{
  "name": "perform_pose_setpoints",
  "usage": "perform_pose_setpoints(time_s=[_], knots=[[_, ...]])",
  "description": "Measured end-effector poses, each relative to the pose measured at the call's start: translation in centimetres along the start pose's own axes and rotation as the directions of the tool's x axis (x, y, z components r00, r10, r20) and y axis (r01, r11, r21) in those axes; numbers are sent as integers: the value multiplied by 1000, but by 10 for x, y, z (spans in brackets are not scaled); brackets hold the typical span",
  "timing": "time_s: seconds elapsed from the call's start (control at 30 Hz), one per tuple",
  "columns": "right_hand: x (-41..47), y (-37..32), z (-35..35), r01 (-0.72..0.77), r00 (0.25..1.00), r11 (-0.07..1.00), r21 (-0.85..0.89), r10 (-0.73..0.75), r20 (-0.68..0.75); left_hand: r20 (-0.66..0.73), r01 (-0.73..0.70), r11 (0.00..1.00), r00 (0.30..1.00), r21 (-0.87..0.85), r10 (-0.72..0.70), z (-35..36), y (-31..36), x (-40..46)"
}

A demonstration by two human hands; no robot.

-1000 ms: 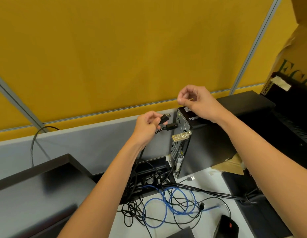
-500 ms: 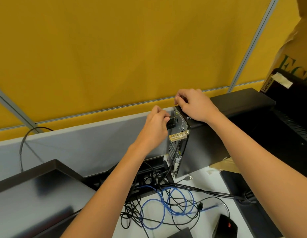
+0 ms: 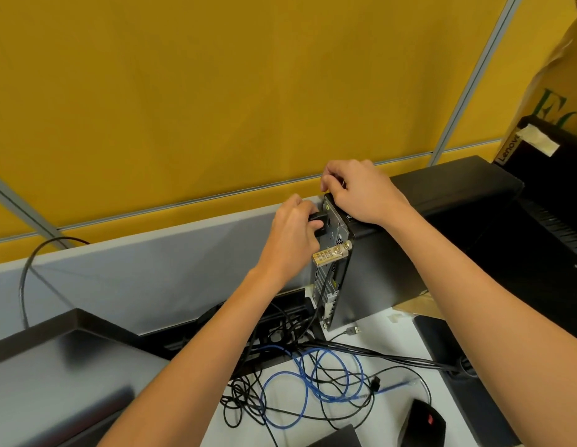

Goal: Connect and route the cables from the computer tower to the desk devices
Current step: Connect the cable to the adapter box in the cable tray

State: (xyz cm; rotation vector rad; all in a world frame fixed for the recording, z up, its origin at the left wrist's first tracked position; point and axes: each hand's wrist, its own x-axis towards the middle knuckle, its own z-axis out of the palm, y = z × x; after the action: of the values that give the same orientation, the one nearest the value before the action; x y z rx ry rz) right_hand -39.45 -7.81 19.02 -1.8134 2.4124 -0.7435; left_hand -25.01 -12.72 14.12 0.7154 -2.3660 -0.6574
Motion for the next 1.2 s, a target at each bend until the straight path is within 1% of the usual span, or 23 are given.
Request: perform_pose_setpoints(time_s=[0.13,0.27,0.37,0.47,0.53,0.57,0.6,0.63,0.67,0.7,0.77,0.8,0.83,0.87,0.9,0.93,1.0,1.07,1.13,1.2], knots=[[1,0,0,5,1000,1000,2,-5,5,-2,-18,1000,1000,-20,18,0,-5,1],[-5,3,-5,23,1000,999,35,-22,-17,63,-32,999,997,-24,34,-6,-10,-1],[-14,0,-8,37,998,998,60,-34,-50,54,23,999,998,-24,-21,-16,-16,-29],[-25,-6,-8,62,992,992,105,-50,-114,-15,89,996,996,-14,-90,-25,-28,-91],[-39,-20,-5,125,972,977,174,-85,-218,-76,132,991,989,20,-130,-31,-31,-134],[-51,-34,0,181,953,963,198,-122,-279,-100,164,986,982,26,-161,-35,-31,-157],[-64,-48,7,241,930,947,212,-163,-328,-108,199,980,975,13,-196,-36,-31,-179],[-79,-65,16,304,912,927,222,-215,-348,-104,230,973,968,-14,-230,-35,-33,-201],[-93,-80,27,369,902,899,235,-285,-326,-101,259,965,960,-43,-263,-32,-38,-224],[-105,-95,41,424,897,872,243,-367,-247,-103,305,950,945,-62,-310,-29,-45,-248],[-122,-108,74,464,879,864,194,-477,22,-131,434,897,888,-81,-442,-22,-64,-285],[-127,-109,92,475,860,870,132,-491,141,-150,507,857,844,-94,-515,-20,-74,-300],[-130,-107,106,479,849,876,59,-479,223,-163,573,811,794,-121,-586,-18,-81,-307],[-132,-103,117,471,851,882,0,-454,265,-165,620,769,751,-156,-639,-16,-87,-310],[-132,-102,125,464,857,884,-52,-433,280,-153,644,740,725,-195,-672,-16,-92,-309],[-131,-100,129,466,862,879,-99,-426,275,-132,647,724,717,-239,-684,-13,-95,-305],[-127,-102,136,492,861,850,-188,-442,251,-80,625,718,735,-305,-674,-5,-96,-292],[-122,-101,143,508,860,827,-241,-470,198,-46,628,702,734,-335,-678,5,-94,-276],[-119,-98,148,506,863,806,-309,-469,188,-41,663,657,692,-360,-721,14,-92,-262],[-117,-96,149,507,862,781,-365,-454,225,-52,704,609,638,-366,-768,22,-94,-252]])
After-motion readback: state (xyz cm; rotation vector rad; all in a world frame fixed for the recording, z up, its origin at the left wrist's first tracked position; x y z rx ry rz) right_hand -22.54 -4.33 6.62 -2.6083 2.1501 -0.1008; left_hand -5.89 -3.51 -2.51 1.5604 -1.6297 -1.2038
